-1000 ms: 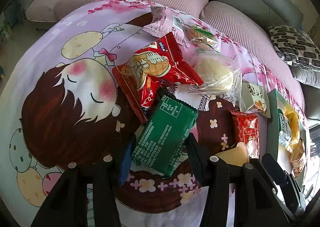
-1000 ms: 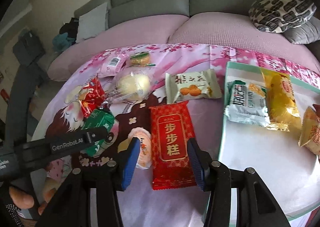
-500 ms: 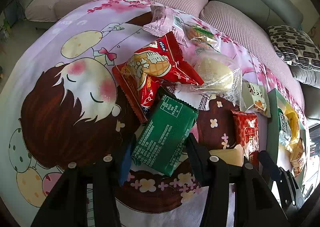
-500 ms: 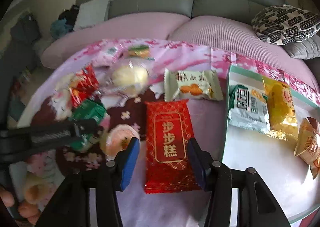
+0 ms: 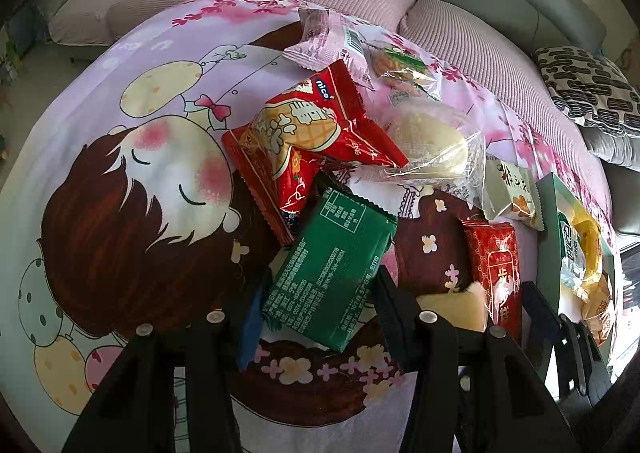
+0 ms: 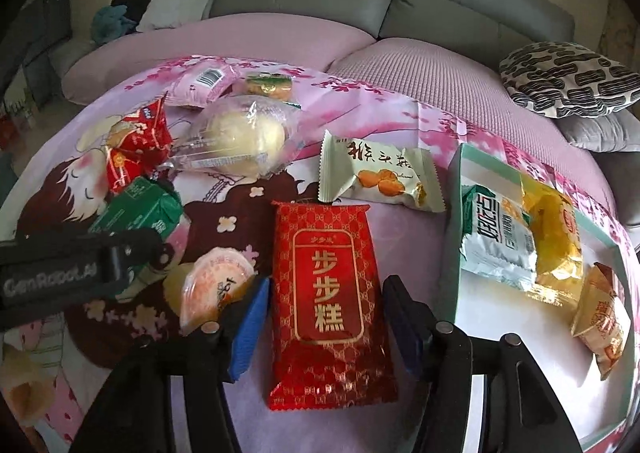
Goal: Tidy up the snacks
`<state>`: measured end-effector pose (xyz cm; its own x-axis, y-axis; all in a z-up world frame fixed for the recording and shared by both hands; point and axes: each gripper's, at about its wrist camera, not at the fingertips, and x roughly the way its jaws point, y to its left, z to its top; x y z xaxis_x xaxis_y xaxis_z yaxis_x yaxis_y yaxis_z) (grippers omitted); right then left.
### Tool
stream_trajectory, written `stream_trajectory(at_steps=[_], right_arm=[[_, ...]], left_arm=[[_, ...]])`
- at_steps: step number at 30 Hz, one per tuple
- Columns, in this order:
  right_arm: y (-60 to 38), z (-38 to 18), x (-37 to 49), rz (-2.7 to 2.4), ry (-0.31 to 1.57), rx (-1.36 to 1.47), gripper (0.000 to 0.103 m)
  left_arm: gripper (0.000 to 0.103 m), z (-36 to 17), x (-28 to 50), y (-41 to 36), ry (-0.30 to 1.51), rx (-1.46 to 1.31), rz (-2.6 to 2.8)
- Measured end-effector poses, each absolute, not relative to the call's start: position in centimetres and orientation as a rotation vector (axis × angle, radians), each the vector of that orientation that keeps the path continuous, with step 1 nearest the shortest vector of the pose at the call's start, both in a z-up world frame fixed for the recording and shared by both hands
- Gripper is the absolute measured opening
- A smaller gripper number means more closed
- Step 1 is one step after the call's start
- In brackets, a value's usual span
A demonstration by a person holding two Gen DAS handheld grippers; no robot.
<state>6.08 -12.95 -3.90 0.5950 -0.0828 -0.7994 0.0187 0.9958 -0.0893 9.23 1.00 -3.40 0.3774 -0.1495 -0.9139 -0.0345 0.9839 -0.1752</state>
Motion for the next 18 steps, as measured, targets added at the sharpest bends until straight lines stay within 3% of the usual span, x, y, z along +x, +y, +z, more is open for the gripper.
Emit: stream_trajectory(at_steps=[7,18], right_arm=[[-13.02,-4.1,6.49,-0.045,0.958,-0.049,0.061],[-12.78,-4.08,5.69,-0.026,0.976,-0.021,0.049]], left_arm=[[0.053,-3.49,9.39,1.09,1.181,-0.173,-0.079],[0.053,-3.7,9.71,0.33,1.167,-0.134,-0.069]])
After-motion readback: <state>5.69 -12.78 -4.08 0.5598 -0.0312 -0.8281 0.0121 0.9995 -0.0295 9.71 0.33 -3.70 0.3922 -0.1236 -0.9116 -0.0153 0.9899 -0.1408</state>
